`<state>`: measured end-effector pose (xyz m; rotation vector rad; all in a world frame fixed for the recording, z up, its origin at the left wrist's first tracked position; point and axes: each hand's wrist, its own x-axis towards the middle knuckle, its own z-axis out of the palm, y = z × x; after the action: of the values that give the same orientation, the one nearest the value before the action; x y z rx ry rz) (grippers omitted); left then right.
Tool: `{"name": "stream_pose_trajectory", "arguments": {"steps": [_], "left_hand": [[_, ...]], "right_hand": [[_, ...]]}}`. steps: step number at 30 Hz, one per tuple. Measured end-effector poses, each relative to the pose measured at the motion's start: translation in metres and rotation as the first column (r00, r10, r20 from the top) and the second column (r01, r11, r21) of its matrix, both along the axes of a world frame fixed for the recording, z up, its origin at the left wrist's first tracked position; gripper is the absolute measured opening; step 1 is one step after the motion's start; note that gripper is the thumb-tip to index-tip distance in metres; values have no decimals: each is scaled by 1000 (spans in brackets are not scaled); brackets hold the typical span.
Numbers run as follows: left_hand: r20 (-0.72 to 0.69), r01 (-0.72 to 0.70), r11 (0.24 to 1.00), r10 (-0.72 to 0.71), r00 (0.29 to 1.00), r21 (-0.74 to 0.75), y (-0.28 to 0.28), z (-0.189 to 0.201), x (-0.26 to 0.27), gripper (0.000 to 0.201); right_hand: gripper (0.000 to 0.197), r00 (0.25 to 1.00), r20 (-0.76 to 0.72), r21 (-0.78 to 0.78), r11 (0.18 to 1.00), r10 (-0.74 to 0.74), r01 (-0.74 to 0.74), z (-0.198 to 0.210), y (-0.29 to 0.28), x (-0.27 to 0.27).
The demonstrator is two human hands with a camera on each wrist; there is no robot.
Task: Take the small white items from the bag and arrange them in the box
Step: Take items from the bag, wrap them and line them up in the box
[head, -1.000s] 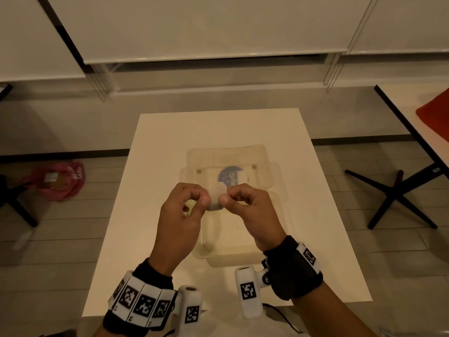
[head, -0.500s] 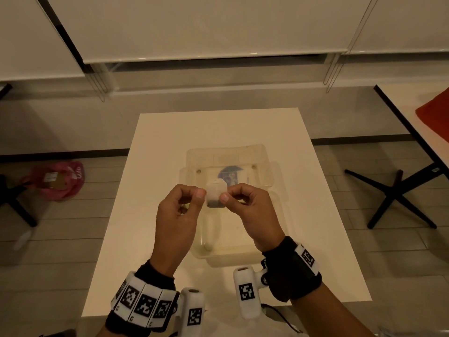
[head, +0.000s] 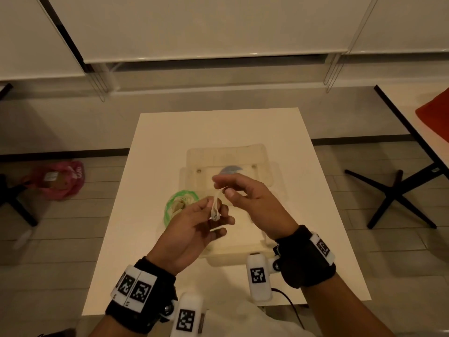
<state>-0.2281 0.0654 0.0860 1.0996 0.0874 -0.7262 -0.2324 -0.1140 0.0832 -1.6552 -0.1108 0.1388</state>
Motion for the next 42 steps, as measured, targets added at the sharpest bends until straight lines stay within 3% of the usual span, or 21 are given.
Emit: {"name": "stream_pose_trajectory", "arguments": {"steps": [2, 6, 11, 15, 19, 23, 30, 36, 42], "left_hand": [[-41, 64, 996, -67, 997, -65, 1, -3, -1, 17], [-15, 77, 996, -77, 997, -37, 3, -11, 0, 22], [277, -103, 974, 44, 960, 201, 8, -17, -1, 42], [470, -141, 948, -9, 882, 284, 5, -13, -2, 35], [552, -214, 921, 0, 834, 324, -3, -10, -3, 18], [572, -247, 902, 1, 820, 353, -5, -12, -2, 6], [550, -209, 898, -44, 834, 388, -7, -8, -2, 9], [558, -238, 869, -52, 829, 434, -8, -13, 0, 6], [564, -235, 845, -92, 820, 479, -8, -17, 2, 8]], "right_hand": [[22, 995, -23, 11, 995, 95, -95, 6, 0, 0], [9, 998, -6, -33, 998, 60, -60, 5, 0, 0], [11, 998, 59, -218, 976, 5, 8, 7, -4, 3], [15, 995, 99, -322, 946, -16, 48, 9, -4, 4], [14, 994, 104, -336, 939, -44, 77, 12, -2, 3], [13, 993, 114, -339, 937, -42, 79, 16, -3, 3], [31, 990, 129, -377, 921, -53, 99, 18, -3, 7], [8, 992, 115, -371, 924, -49, 89, 19, -4, 5], [2, 992, 127, -520, 852, 15, 54, 24, -7, 4]]}}
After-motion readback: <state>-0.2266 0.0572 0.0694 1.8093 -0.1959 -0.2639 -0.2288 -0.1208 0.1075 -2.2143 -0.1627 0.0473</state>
